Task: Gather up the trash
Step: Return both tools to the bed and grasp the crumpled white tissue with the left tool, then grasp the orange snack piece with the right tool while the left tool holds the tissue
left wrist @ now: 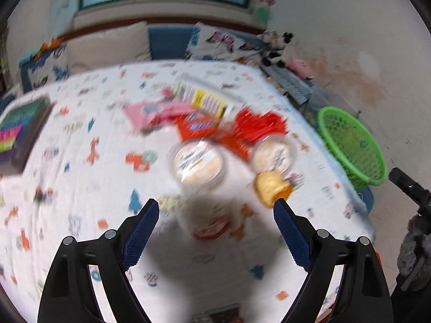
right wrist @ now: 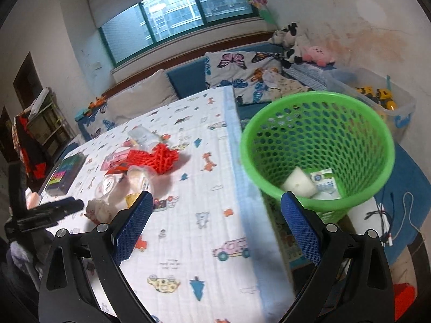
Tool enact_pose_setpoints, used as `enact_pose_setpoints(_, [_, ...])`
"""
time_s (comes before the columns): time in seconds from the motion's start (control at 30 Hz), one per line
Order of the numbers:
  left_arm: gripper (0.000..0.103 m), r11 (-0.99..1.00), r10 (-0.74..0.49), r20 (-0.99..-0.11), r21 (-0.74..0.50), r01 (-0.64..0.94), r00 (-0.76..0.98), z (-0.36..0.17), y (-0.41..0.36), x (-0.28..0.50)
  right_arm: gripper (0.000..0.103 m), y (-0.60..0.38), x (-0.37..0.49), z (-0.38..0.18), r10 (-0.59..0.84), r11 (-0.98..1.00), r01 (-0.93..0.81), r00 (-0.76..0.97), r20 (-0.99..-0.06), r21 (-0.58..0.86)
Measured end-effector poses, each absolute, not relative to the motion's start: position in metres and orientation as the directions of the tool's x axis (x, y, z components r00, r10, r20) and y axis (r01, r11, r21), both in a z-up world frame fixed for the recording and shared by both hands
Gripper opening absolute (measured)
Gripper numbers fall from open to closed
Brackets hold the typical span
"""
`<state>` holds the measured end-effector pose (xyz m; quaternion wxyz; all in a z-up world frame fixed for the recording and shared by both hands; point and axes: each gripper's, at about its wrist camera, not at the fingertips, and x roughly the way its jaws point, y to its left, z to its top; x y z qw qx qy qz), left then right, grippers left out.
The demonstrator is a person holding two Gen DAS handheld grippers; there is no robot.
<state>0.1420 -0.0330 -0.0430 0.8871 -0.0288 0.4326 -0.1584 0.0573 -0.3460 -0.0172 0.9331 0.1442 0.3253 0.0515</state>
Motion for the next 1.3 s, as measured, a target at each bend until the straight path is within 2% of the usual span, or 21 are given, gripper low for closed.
enact_pose_setpoints(0.33, [0.082, 0.953, -0.290, -0.793, -0.189, 0.236, 0.535, -0.076, -0.034, 0.156, 0.095, -0.314, 0.067, -0.030, 0.232, 0.957, -0.062, 0.745, -0.625, 0.282])
enact_pose_setpoints(0.53, [0.065, 0.945, -0.314, -0.789, -0.208, 0.252, 0.528, -0.080, -0.035, 0.157, 0.094, -0.292, 0.072, -0.038, 0.255, 0.958, -0.102, 0.721, -0.644, 0.266])
enact_pose_setpoints(0.57, [0.059, 0.942, -0.323, -0.785, -0.213, 0.259, 0.529, -0.079, -0.035, 0.155, 0.093, -0.289, 0.073, -0.039, 0.259, 0.958, -0.107, 0.718, -0.646, 0.264])
enact_pose_setpoints(0.7, [0.050, 0.938, -0.333, -0.773, -0.215, 0.271, 0.540, -0.073, -0.034, 0.149, 0.088, -0.268, 0.076, -0.044, 0.278, 0.958, -0.153, 0.694, -0.664, 0.241])
enact_pose_setpoints(0.97, [0.046, 0.936, -0.342, -0.746, -0.221, 0.273, 0.571, -0.056, -0.019, 0.136, 0.078, -0.225, 0.092, -0.058, 0.311, 0.950, -0.237, 0.644, -0.699, 0.204])
enact_pose_setpoints(1.3, [0.046, 0.938, -0.344, -0.715, -0.239, 0.250, 0.608, -0.034, 0.008, 0.125, 0.075, -0.193, 0.124, -0.071, 0.316, 0.946, -0.258, 0.609, -0.727, 0.195])
